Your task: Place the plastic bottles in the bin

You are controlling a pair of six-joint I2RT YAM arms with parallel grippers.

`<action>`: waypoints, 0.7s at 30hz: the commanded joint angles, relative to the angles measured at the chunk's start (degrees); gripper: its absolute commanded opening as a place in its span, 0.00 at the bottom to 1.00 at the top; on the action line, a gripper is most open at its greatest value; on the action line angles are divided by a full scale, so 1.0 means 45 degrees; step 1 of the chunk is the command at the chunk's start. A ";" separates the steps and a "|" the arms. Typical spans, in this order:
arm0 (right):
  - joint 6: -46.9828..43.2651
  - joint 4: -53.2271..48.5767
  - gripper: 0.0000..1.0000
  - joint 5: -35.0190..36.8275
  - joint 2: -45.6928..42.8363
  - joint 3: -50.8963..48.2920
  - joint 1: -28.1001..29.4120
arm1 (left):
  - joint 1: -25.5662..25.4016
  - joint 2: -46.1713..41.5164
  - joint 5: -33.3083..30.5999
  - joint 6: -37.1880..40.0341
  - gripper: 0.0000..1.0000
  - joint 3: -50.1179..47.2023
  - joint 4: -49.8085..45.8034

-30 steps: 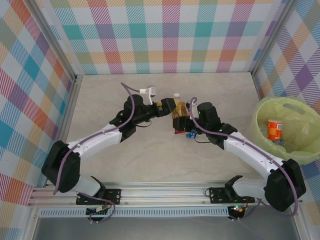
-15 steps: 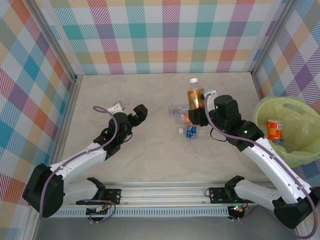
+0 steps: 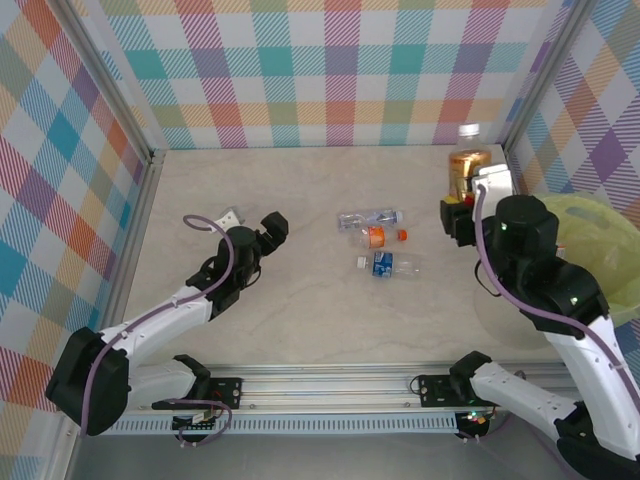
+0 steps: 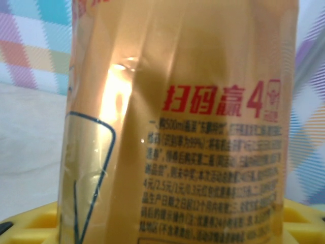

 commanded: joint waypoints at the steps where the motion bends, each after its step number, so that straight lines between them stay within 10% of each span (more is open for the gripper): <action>1: -0.1255 -0.0709 0.60 0.3393 -0.0217 0.0555 0.0003 | 0.0170 0.0323 0.0252 -0.0136 1.00 0.0356 0.0101; 9: -0.1998 -0.1365 0.58 0.7929 -0.0220 0.0243 -0.0177 | 0.0199 0.1142 0.0728 -0.0267 1.00 0.0820 0.0276; 21: -0.0839 -0.2921 0.60 0.8900 -0.0610 -0.0829 -0.1617 | 0.0199 0.1889 0.1532 -0.0618 1.00 0.1313 0.0160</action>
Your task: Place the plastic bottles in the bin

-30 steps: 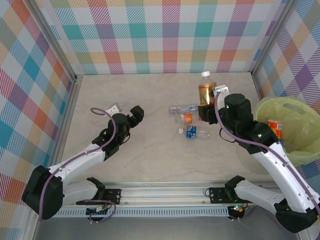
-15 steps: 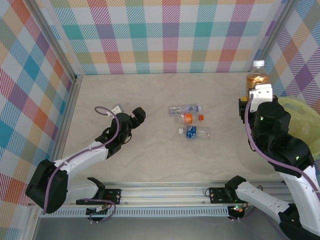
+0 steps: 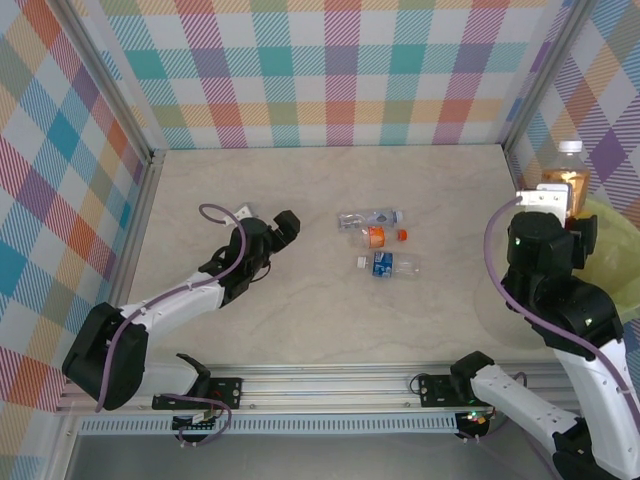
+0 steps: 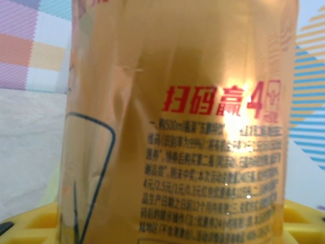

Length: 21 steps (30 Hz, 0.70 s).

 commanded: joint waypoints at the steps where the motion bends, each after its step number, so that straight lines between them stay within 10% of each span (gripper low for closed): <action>1: 0.1218 -0.1819 0.60 0.0773 0.0414 -0.0154 -0.0729 | 0.0161 0.0125 0.0215 -0.0250 1.00 0.0337 0.0136; 9: 0.1451 -0.1447 0.64 -0.0597 0.0594 -0.1694 -0.3993 | 0.0180 0.0425 0.0484 -0.0080 1.00 0.0723 -0.0097; 21: 0.0929 -0.2221 1.00 -0.1592 0.1188 -0.0579 -0.6338 | 0.0219 0.1143 0.0996 0.0038 1.00 0.1398 -0.0231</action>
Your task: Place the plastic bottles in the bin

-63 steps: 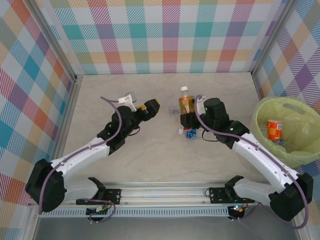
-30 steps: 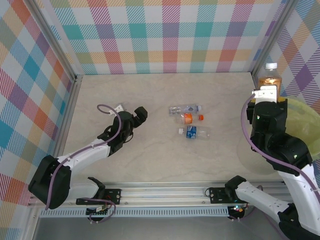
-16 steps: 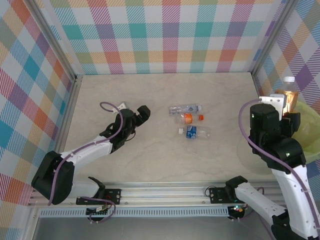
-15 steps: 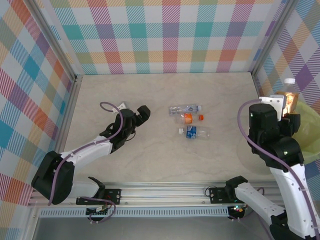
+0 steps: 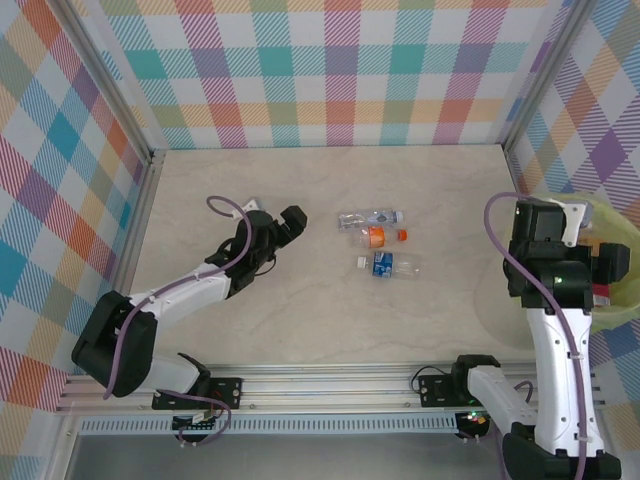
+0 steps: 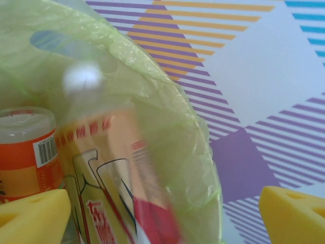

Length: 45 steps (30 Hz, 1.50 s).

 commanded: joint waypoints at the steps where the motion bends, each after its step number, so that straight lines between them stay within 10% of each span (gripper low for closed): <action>1: 0.0259 -0.0560 1.00 -0.0403 0.0170 0.0729 -0.0070 | 0.0195 0.0203 0.0310 0.0104 1.00 0.0495 -0.0194; 9: 0.0710 -0.0158 1.00 -0.1507 0.0314 0.1043 -0.0065 | 0.0200 0.0262 0.0419 0.0092 1.00 0.0503 -0.0352; 19: 0.2433 0.0826 1.00 -1.1365 0.0059 0.1220 -0.0012 | 0.0261 0.0539 0.0633 0.0157 1.00 0.0599 -0.0410; 33: 0.1615 0.4805 1.00 -1.9739 -0.0126 -0.0590 0.0138 | 0.0292 0.0444 0.0717 0.0033 1.00 0.0517 -0.0816; 45: -0.0710 0.6081 1.00 -2.1093 0.0964 -0.2928 0.1221 | 0.0332 0.0011 0.1020 0.0205 1.00 0.0153 -0.0928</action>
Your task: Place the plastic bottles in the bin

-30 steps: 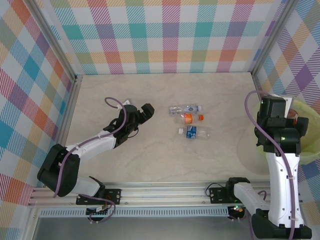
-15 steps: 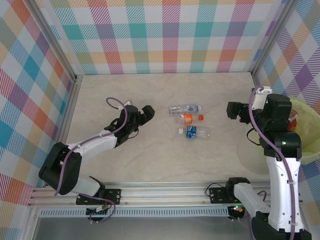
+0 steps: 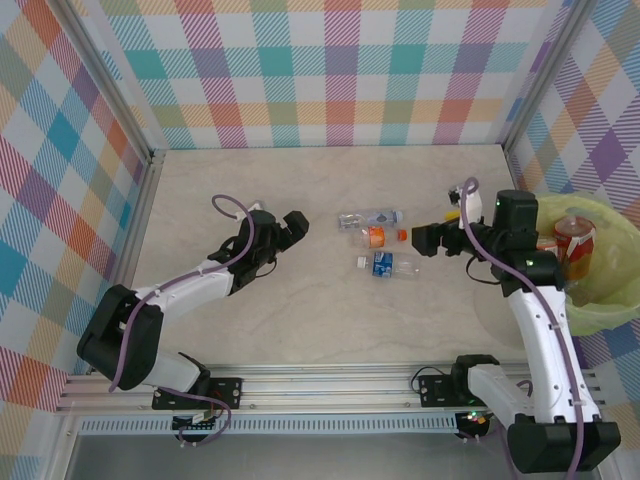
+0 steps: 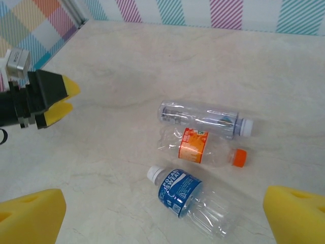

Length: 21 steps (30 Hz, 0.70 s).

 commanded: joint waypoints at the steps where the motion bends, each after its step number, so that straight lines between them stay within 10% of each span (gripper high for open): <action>1: -0.1153 0.0742 1.00 -0.0535 0.0289 -0.0251 0.0710 | 0.0176 -0.0472 0.0323 0.0275 1.00 -0.0011 -0.0233; 21: -0.6355 0.0364 1.00 0.4424 0.6907 0.0246 0.4049 | 0.0370 -0.2677 -0.0631 0.0725 1.00 -0.1278 -0.0928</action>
